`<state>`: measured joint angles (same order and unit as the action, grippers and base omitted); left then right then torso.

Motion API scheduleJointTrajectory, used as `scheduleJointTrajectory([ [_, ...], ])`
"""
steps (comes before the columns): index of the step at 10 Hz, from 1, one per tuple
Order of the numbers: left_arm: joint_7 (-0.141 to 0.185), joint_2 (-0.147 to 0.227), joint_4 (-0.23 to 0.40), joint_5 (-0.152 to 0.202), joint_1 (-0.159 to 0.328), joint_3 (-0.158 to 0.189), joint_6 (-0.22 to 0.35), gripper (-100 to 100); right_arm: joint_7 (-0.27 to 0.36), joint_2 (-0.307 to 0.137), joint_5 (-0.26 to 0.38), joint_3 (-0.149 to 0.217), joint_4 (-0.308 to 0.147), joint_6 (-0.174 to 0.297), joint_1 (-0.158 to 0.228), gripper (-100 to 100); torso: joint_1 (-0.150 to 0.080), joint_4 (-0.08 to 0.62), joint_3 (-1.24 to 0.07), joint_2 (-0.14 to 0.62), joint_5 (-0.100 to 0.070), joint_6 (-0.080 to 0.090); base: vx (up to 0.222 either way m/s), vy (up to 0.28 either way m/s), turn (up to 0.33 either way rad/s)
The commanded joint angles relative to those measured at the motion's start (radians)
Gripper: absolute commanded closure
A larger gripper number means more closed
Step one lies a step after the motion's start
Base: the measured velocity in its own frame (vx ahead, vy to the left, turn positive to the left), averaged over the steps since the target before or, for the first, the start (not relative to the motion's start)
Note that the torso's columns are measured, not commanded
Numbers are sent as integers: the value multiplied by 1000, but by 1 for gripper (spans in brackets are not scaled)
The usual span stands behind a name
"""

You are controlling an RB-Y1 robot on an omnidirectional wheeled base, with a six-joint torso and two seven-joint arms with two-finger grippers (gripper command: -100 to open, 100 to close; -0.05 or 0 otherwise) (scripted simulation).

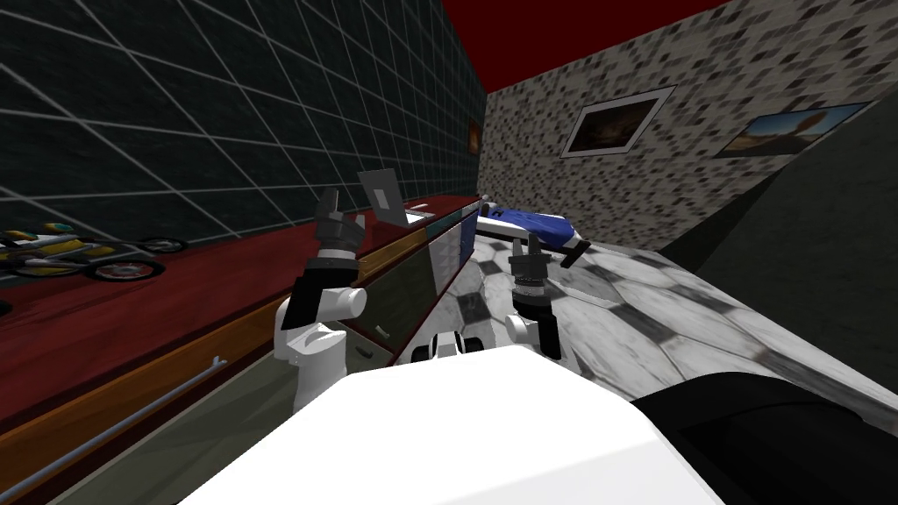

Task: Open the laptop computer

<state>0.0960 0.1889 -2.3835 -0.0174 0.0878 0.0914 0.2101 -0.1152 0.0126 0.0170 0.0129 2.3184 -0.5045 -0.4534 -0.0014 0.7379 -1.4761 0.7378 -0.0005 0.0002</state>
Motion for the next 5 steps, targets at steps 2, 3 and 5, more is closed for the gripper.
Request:
scheduleJointTrajectory([
  [2,10,5,-8,-6,74,22,98,-100,0,0,0,0,0,0,0,0,1,0,0,-1,1,0,68,-75,70],
  [3,10,5,-8,-6,74,22,117,-100,0,0,0,0,0,0,0,0,1,0,0,-1,0,0,33,-40,-9],
  [5,17,8,-9,-12,135,41,173,-100,0,0,0,0,0,0,0,0,0,0,0,-1,0,0,72,-93,65],
])
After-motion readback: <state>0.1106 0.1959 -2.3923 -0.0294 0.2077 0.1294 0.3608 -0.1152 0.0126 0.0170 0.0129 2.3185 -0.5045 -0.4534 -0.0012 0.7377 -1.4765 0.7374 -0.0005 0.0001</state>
